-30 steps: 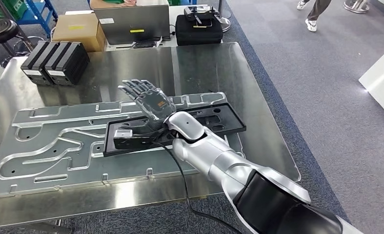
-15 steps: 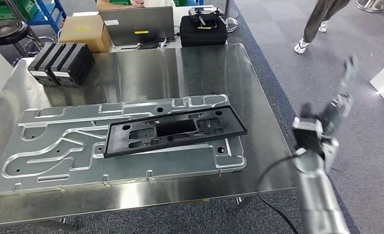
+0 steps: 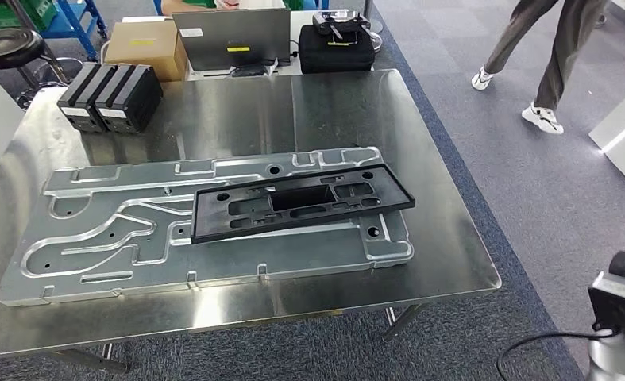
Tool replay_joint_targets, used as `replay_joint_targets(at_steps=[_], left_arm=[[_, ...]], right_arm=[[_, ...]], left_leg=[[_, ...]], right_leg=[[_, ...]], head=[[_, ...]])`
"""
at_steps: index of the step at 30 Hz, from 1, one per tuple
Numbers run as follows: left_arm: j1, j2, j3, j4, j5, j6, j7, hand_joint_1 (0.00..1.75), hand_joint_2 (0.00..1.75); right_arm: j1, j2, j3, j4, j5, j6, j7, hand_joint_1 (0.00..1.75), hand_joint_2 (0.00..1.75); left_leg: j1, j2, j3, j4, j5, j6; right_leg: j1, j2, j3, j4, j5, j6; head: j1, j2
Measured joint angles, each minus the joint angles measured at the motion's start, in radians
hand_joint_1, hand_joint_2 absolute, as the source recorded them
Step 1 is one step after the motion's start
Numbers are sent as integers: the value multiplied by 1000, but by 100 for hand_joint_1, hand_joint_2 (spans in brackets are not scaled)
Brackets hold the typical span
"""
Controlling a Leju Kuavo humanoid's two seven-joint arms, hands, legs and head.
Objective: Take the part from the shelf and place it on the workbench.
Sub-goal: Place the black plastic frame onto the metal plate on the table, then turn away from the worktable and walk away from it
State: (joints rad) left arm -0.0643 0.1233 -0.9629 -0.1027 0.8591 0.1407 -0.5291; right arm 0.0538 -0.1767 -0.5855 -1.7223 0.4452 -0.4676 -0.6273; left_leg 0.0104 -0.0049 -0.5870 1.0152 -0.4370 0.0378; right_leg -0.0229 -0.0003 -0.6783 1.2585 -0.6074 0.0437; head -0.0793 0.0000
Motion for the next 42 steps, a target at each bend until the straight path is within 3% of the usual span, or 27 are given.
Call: replay_joint_targets(at_steps=[1,2,5,7,10,11,12,14,15,16,17,19,21,25,27,28,29,31,33,34,35,36,38,40,41,42], left_arm=[[3,0,-1,0,0,-4,-2,0,0],[5,0,-3,0,0,-7,-4,0,0],[7,0,-12,1,0,-16,-4,0,0],[5,-2,-20,1,0,-19,-2,0,0],[8,-4,-31,2,1,-19,0,0,0],[11,-5,-32,2,1,-18,2,0,0],[13,-7,-33,3,0,-15,5,0,0],[16,-10,-33,3,0,-8,13,0,0],[16,-11,-32,3,0,-4,18,0,0],[17,-11,-32,3,0,0,22,0,0],[17,-11,-31,3,0,2,28,0,0],[19,-11,-25,3,0,10,40,0,0],[19,-11,-20,4,0,15,46,0,0],[17,-11,-16,4,0,17,48,0,0],[15,-11,-9,4,0,19,49,0,0],[15,-12,-4,4,0,21,48,0,0],[15,-14,0,4,0,23,48,0,0],[19,-17,3,4,0,24,46,0,0],[21,-19,4,4,0,24,46,0,0],[21,-19,4,4,0,24,46,0,0],[21,-19,4,4,0,24,46,0,0],[21,-19,4,4,0,24,46,0,0],[21,-20,4,4,0,24,46,0,0],[21,-20,5,4,0,24,46,0,0],[21,-20,5,4,0,24,46,0,0],[21,-20,5,4,0,24,46,0,0]], right_arm=[[29,14,-17,-2,14,14,-3,0,0],[53,35,-37,-1,37,32,-7,0,0],[82,99,-108,38,137,81,-10,0,0],[79,124,-170,108,208,103,-10,0,0],[47,142,-284,288,319,99,-19,0,0],[33,145,-321,360,358,85,-21,0,0],[19,146,-357,439,400,66,-21,0,0],[-9,142,-422,610,477,19,-9,0,0],[-21,139,-452,699,512,-6,5,0,0],[-31,136,-477,783,545,-31,27,0,0],[-40,132,-497,865,577,-53,58,0,0],[-54,126,-521,1011,648,-84,145,0,0],[-61,125,-527,1090,695,-93,210,0,0],[-64,125,-527,1125,721,-91,249,0,0],[-70,129,-527,1181,765,-71,316,0,0],[-75,134,-522,1240,810,-27,388,0,0],[-79,141,-516,1294,848,18,450,0,0],[-86,152,-500,1389,903,95,545,0,0],[-90,156,-492,1421,907,101,553,0,0],[-91,156,-489,1432,907,103,554,0,0],[-93,157,-485,1441,907,104,555,0,0],[-94,157,-482,1448,907,106,555,0,0],[-99,158,-478,1458,908,109,555,0,0],[-106,158,-476,1464,910,111,555,0,0],[-108,158,-476,1466,910,111,555,0,0],[-109,158,-476,1469,910,111,555,0,0]], left_leg=[[-2,-2,-9,1,6,-1],[-3,-3,-17,2,12,-3],[-8,-2,-37,4,31,-14],[-8,-1,-39,1,44,-25],[-4,-1,-44,-3,57,-43],[-4,-1,-51,9,36,-47],[-3,-1,-63,43,-8,-49],[0,0,-90,156,-118,-53],[1,0,-97,218,-155,-54],[1,0,-94,259,-163,-56],[1,0,-77,272,-150,-56],[1,0,2,202,-96,-56],[1,0,72,117,-70,-54],[-1,0,111,65,-80,-51],[-5,-1,154,-5,-106,-46],[-6,1,165,-36,-109,-37],[-6,4,159,-47,-101,-26],[-6,9,128,-48,-68,-6],[-8,11,97,-46,-44,-3],[-9,12,81,-45,-33,-4],[-9,13,65,-42,-21,-6],[-8,13,49,-37,-11,-9],[-9,13,19,-26,6,-16],[-10,14,-1,-15,21,-28],[-10,15,-6,-13,29,-34],[-9,15,-10,-13,38,-42]], right_leg=[[0,0,3,23,-6,0],[0,0,25,9,6,-2],[3,-1,162,-181,63,-13],[11,0,209,-258,73,-22],[15,-3,197,-275,98,-40],[13,-6,188,-278,109,-48],[11,-8,176,-281,122,-55],[13,-11,147,-281,144,-63],[14,-12,132,-279,155,-64],[15,-13,115,-277,166,-63],[16,-13,98,-274,177,-62],[15,-14,64,-264,196,-58],[15,-13,45,-256,206,-54],[17,-13,40,-252,210,-52],[18,-13,34,-246,218,-46],[17,-12,30,-244,225,-37],[14,-11,24,-235,215,-28],[8,-8,0,-167,139,-11],[6,-6,-28,-39,42,-3],[6,-5,-31,12,28,0],[4,-5,-21,37,38,2],[2,-5,6,28,64,3],[-1,-5,107,-83,103,1],[3,-4,206,-225,86,-10],[7,-3,230,-266,73,-18],[11,-3,233,-283,69,-27]], head=[[0,0],[0,0],[0,0],[0,0],[0,0],[0,0],[0,0],[0,0],[0,0],[0,0],[0,0],[0,0],[0,0],[0,0],[0,0],[0,0],[0,0],[0,0],[0,0],[0,0],[0,0],[0,0],[0,0],[0,0],[0,0],[0,0]])
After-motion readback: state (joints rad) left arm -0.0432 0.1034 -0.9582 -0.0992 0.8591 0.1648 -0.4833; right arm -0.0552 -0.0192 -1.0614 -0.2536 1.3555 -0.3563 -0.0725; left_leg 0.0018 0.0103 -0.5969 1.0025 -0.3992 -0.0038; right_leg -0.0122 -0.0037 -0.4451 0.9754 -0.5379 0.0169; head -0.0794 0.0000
